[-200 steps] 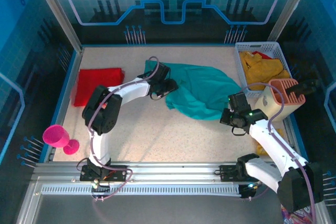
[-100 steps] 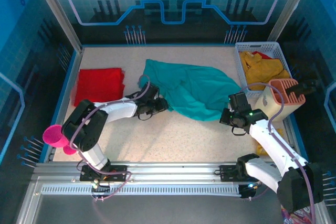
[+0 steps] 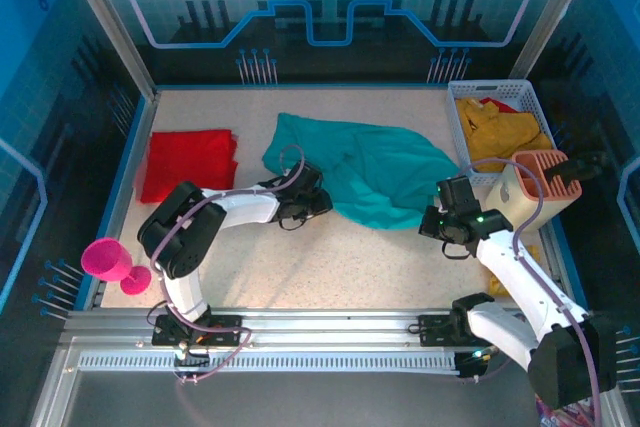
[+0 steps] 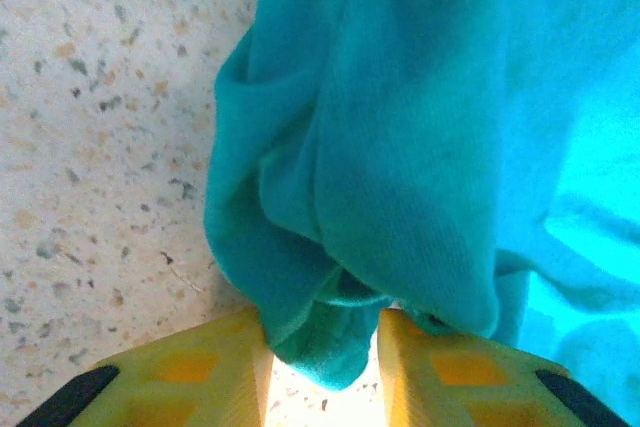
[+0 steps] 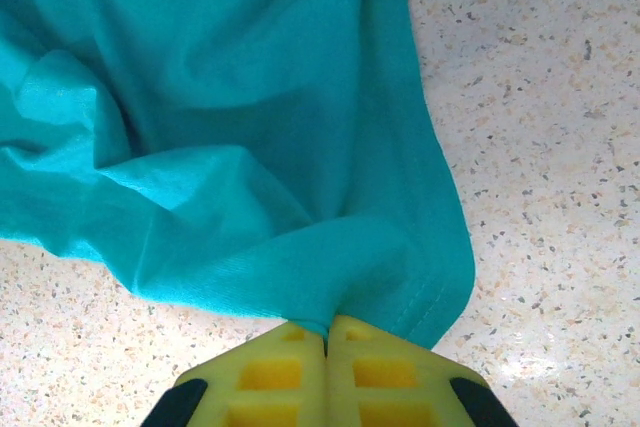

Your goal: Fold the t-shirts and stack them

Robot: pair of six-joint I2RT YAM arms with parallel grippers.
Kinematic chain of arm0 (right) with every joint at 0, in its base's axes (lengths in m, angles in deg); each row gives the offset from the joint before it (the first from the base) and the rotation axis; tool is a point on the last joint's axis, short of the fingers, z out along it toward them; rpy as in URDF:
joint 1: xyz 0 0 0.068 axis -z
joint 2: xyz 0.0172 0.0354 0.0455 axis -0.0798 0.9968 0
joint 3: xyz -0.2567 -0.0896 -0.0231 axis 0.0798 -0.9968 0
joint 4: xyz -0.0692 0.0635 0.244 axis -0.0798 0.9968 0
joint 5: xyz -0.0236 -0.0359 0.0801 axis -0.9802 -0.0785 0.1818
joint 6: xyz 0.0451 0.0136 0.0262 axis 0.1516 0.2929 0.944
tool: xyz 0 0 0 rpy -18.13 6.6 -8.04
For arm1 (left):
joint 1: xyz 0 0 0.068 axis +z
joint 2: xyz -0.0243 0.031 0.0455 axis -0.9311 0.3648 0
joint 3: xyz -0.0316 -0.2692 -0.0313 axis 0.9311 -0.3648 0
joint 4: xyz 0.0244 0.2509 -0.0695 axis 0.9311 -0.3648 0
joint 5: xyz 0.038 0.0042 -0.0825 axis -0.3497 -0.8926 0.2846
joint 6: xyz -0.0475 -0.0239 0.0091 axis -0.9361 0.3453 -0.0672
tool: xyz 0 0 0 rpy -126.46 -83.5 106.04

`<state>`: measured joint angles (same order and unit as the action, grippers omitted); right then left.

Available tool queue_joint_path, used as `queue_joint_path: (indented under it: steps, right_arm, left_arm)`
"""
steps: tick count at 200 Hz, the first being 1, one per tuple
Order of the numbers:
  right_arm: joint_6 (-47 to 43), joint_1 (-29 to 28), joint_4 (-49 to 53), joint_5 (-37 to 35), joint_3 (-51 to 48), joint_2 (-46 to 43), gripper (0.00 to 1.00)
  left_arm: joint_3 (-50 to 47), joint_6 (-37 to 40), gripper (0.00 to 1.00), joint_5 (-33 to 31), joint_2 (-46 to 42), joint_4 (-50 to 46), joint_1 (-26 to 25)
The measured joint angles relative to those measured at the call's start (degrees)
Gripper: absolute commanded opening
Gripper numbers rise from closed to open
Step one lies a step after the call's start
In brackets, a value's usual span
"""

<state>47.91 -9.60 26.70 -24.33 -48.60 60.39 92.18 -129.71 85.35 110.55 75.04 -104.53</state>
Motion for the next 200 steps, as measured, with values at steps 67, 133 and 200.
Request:
queue_joint_path:
  steps: [67, 133, 200]
  right_arm:
    - [-0.70, 2.01, 0.74, 0.28, 0.04, -0.76, 0.00]
    - [-2.60, 4.50, 4.70, 3.93, 3.30, 0.11, 0.00]
    - [-2.99, 4.50, 6.05, 5.57, 3.32, 2.05, 0.00]
  left_arm:
    - [11.72, 7.02, 0.00, -5.62, 2.10, -13.05, 0.00]
    - [20.50, 24.28, 0.00, -13.53, -13.14, -43.63, -1.46]
    - [28.22, 29.11, 0.02, -22.60, -13.55, -66.82, -12.07]
